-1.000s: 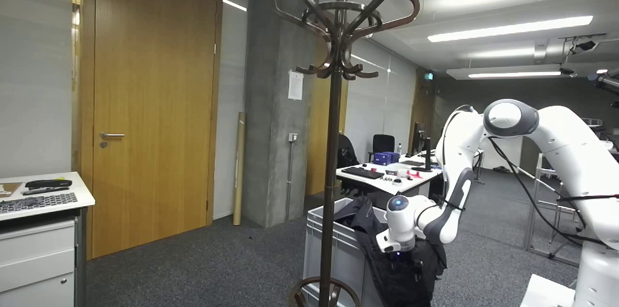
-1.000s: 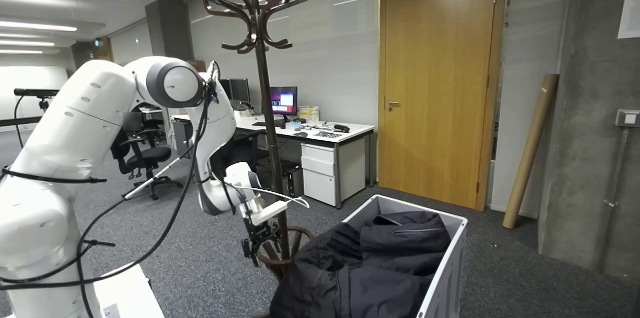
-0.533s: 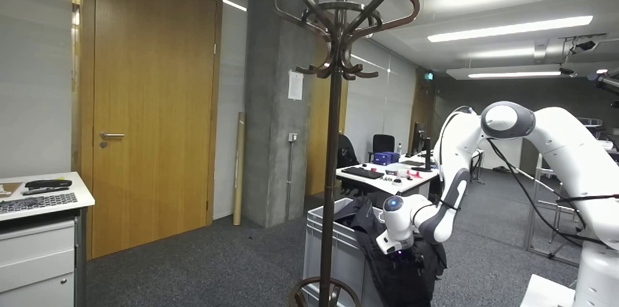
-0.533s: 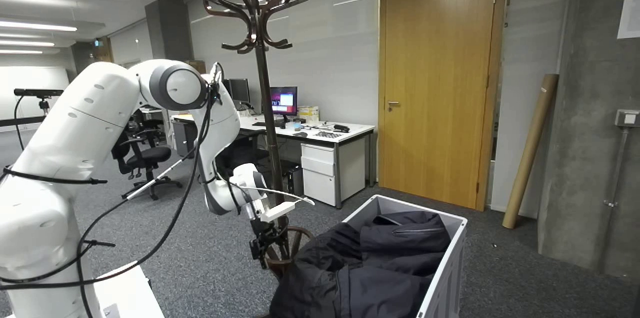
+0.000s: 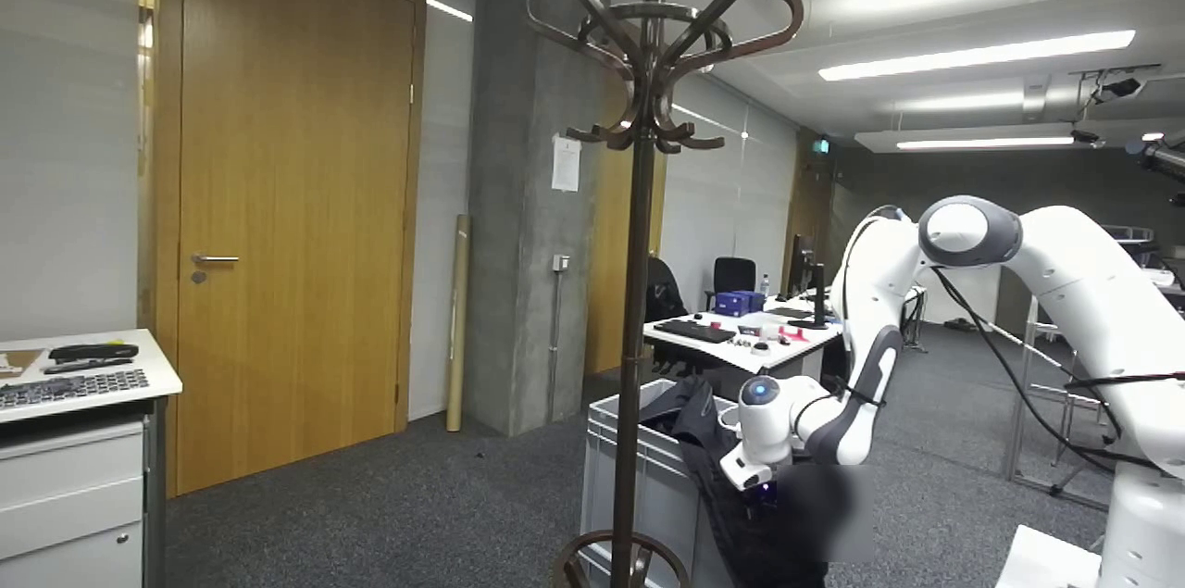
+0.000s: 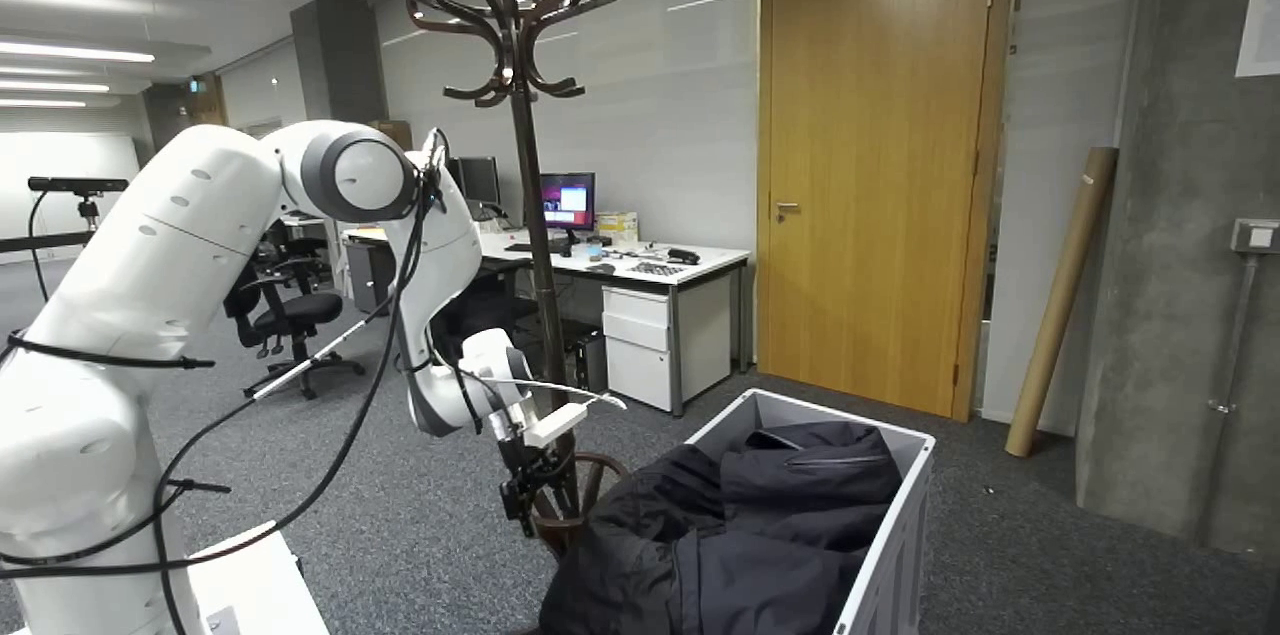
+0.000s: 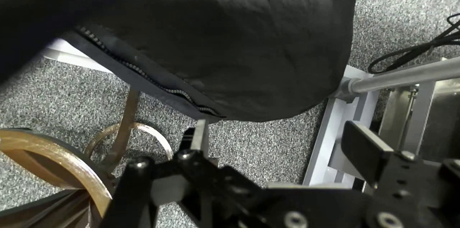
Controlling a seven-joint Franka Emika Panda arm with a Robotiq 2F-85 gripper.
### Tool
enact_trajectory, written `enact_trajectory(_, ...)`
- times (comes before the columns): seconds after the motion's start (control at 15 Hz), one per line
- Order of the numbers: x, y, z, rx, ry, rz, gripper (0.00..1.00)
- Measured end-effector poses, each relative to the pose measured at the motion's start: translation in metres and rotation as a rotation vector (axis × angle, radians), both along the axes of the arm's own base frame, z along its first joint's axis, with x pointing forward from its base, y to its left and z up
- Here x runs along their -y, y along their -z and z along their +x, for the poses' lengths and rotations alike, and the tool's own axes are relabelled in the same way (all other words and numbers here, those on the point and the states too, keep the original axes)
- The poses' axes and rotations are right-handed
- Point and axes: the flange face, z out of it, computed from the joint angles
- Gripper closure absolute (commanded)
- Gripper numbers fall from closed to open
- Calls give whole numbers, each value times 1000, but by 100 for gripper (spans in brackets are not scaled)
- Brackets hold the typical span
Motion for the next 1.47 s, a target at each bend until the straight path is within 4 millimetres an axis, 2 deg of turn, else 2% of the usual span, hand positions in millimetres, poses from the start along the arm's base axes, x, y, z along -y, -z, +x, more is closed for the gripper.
enact_trajectory(0.53,32,10,5,-37,-137,-74,0)
enact_trajectory(0.8,32,14,16,-19,-186,-96,0)
enact_trajectory(0.87,30,16,18,-17,-195,-98,8)
enact_trajectory(0.93,28,20,19,-18,-201,-99,28)
enact_trajectory(1.07,25,26,19,-24,-205,-98,40)
enact_trajectory(1.27,24,34,19,-27,-197,-95,65)
enact_trajectory(1.47,24,32,25,1,-146,-89,88)
